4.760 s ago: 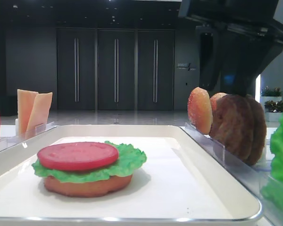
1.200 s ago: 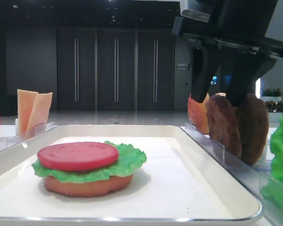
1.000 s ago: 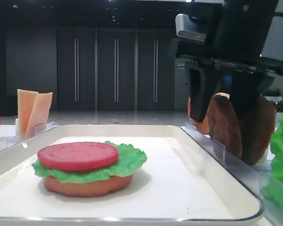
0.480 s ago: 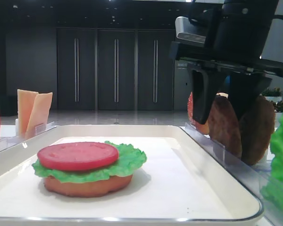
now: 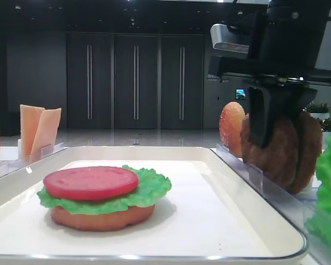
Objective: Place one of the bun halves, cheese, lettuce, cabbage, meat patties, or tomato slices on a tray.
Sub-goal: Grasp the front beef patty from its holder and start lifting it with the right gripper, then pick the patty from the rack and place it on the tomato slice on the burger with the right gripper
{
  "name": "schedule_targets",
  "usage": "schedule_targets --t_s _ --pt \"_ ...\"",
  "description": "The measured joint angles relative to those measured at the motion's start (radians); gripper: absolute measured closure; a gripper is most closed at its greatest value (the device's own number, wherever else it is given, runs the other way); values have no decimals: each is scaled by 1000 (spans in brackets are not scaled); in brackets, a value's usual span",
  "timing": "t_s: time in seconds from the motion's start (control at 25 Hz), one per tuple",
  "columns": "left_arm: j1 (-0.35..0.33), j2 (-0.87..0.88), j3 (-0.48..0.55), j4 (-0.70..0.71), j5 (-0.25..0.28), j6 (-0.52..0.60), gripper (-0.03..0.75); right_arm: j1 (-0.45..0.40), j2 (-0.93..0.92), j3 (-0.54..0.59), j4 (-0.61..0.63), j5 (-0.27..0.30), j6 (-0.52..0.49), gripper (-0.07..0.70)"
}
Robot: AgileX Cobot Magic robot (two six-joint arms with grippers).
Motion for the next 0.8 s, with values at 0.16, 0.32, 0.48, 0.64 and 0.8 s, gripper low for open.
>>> schedule_targets --t_s 0.16,0.32,0.48,0.64,0.8 --pt "0 0 0 0 0 1 722 0 -29 0 -2 21 1 542" --pt "0 0 0 0 0 1 722 6 -91 -17 17 83 15 542" --pt "0 0 0 0 0 1 722 29 -156 -48 25 143 43 542" --pt "0 0 0 0 0 1 722 66 -233 -70 25 186 79 542" --pt "0 0 0 0 0 1 722 84 -298 -74 27 243 105 542"
